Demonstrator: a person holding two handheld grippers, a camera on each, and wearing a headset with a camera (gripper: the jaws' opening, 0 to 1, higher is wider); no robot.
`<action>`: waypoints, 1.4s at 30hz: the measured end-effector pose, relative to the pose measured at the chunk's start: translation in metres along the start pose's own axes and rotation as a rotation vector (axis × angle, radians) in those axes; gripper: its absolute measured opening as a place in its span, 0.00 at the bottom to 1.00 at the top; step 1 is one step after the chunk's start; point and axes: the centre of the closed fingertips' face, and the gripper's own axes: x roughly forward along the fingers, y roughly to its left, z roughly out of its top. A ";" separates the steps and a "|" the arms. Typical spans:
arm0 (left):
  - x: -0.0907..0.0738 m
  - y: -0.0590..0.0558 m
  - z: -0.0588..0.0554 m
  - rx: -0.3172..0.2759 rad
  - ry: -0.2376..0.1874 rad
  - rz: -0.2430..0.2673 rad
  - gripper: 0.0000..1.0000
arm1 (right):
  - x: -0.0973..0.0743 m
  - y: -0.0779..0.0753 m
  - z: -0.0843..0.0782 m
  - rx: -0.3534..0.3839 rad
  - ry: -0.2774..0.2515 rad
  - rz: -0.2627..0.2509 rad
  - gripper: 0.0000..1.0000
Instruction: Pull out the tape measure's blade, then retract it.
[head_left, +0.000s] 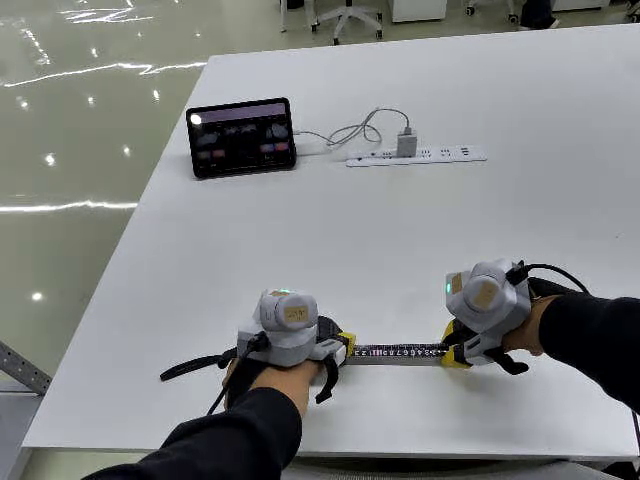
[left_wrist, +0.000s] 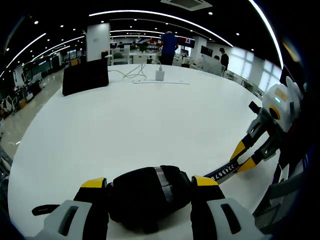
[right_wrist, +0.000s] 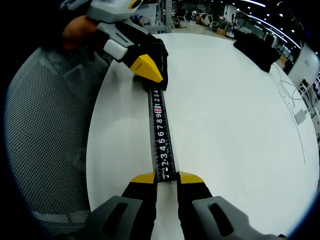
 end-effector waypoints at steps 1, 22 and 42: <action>0.000 0.000 0.000 0.000 0.000 0.000 0.63 | 0.000 0.000 0.000 0.001 -0.001 0.000 0.11; 0.000 0.000 0.000 -0.006 0.009 0.005 0.63 | 0.004 0.001 0.009 -0.006 -0.008 0.004 0.11; 0.000 -0.001 0.000 0.000 0.003 0.002 0.63 | 0.008 0.002 0.015 -0.004 -0.020 0.008 0.11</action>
